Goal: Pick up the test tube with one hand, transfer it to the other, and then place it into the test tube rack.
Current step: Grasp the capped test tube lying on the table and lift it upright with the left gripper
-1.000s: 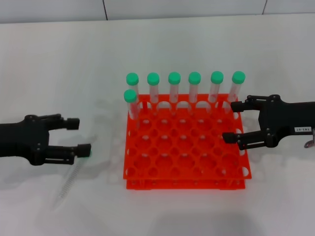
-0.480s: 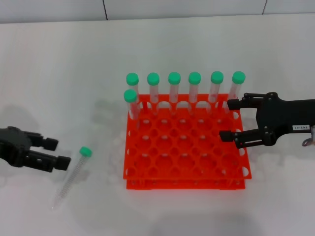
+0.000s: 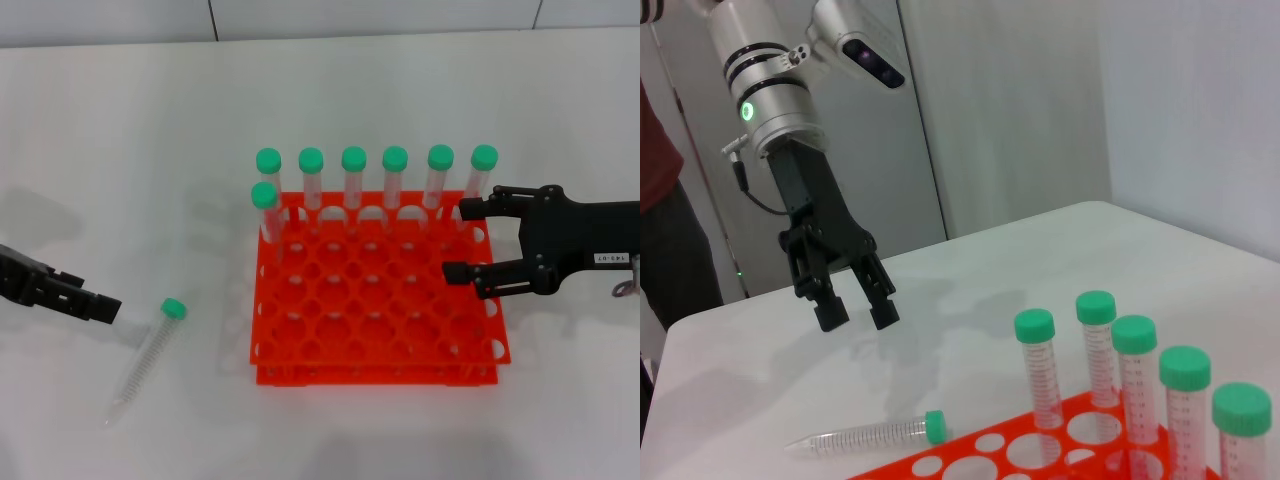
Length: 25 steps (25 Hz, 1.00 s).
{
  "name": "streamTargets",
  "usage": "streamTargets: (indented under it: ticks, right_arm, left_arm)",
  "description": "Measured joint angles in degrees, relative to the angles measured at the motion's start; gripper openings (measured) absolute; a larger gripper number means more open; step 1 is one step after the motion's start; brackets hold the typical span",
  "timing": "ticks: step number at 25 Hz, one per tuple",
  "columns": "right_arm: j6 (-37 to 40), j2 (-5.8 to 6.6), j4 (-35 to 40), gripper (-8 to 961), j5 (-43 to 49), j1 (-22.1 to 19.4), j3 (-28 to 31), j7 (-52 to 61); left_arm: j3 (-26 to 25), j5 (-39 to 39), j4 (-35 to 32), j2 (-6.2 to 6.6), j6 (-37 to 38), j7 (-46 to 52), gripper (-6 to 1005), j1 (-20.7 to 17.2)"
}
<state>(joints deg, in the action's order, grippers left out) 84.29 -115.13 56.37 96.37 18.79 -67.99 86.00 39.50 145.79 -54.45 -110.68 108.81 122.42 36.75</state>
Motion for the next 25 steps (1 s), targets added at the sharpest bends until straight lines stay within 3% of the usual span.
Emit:
streamTargets:
  ticks: [9, 18, 25]
  right_arm:
    - [0.1, 0.0, 0.1, 869, -1.3, -0.2, -0.2, 0.0]
    - [0.1, 0.0, 0.2, 869, -1.4, -0.2, -0.2, -0.2]
    - [0.1, 0.0, 0.1, 869, -1.4, -0.4, -0.2, -0.2]
  left_arm:
    - [6.7, 3.1, 0.3, -0.24, -1.3, 2.7, 855, 2.0]
    - [13.3, 3.3, 2.0, -3.04, -2.6, 4.5, 839, 3.1]
    - [15.1, 3.4, 4.8, -3.24, -4.5, 4.8, 826, 3.0]
